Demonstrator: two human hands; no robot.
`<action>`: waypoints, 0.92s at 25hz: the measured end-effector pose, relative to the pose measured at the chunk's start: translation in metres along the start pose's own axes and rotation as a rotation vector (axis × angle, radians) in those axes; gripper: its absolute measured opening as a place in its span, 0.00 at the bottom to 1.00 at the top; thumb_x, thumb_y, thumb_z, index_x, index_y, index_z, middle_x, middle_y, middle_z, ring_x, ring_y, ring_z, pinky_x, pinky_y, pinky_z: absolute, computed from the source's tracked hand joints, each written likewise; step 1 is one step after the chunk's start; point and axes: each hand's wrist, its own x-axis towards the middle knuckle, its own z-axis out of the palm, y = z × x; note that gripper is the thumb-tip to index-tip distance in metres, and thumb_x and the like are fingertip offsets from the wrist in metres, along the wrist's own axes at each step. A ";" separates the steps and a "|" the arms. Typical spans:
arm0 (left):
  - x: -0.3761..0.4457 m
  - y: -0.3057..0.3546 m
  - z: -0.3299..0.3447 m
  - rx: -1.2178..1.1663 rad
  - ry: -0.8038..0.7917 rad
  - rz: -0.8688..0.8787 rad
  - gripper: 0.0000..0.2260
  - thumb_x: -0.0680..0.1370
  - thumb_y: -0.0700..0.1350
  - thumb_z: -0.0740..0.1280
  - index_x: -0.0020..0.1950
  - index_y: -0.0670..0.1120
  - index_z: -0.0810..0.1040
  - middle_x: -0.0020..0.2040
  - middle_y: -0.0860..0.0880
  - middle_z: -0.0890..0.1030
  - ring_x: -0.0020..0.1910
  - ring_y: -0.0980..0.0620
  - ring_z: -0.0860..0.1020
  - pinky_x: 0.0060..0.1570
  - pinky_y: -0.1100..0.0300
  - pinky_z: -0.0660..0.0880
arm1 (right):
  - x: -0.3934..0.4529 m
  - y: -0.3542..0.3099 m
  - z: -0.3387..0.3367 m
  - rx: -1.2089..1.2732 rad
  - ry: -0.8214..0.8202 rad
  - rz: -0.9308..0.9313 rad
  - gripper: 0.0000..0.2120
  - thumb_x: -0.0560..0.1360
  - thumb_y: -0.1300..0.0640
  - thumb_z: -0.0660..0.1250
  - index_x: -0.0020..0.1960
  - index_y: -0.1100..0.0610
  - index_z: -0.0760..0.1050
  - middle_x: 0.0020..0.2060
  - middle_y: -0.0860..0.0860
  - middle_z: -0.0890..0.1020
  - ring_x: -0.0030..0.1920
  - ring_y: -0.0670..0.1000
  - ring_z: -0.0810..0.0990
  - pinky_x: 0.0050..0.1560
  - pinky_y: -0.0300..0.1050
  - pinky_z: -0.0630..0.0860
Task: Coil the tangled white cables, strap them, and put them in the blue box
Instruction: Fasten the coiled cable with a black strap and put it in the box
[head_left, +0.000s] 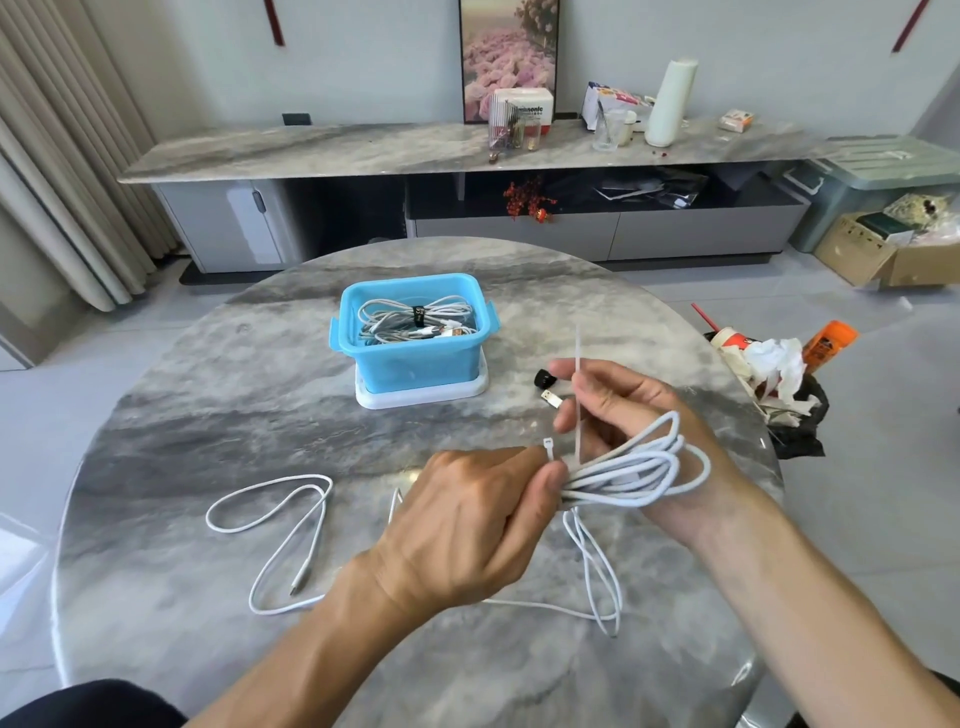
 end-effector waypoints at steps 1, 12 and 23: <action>-0.001 0.001 0.000 -0.034 0.006 -0.003 0.21 0.84 0.51 0.51 0.37 0.42 0.72 0.31 0.55 0.66 0.26 0.48 0.66 0.27 0.57 0.63 | -0.001 0.001 0.001 -0.022 0.011 -0.049 0.10 0.72 0.57 0.69 0.51 0.57 0.82 0.32 0.54 0.80 0.24 0.48 0.70 0.25 0.37 0.68; -0.002 0.001 0.002 -0.107 0.094 -0.024 0.23 0.84 0.50 0.50 0.39 0.40 0.75 0.31 0.54 0.69 0.27 0.50 0.67 0.27 0.52 0.67 | -0.005 -0.003 0.002 -0.141 -0.189 -0.089 0.08 0.70 0.65 0.72 0.40 0.53 0.85 0.40 0.50 0.85 0.38 0.47 0.81 0.40 0.41 0.79; -0.004 0.003 0.005 -0.153 0.131 -0.047 0.23 0.84 0.50 0.50 0.39 0.39 0.75 0.31 0.51 0.71 0.27 0.49 0.68 0.27 0.53 0.67 | -0.005 -0.006 -0.007 -0.178 -0.275 -0.089 0.17 0.60 0.44 0.81 0.42 0.54 0.85 0.34 0.53 0.83 0.34 0.49 0.82 0.36 0.41 0.80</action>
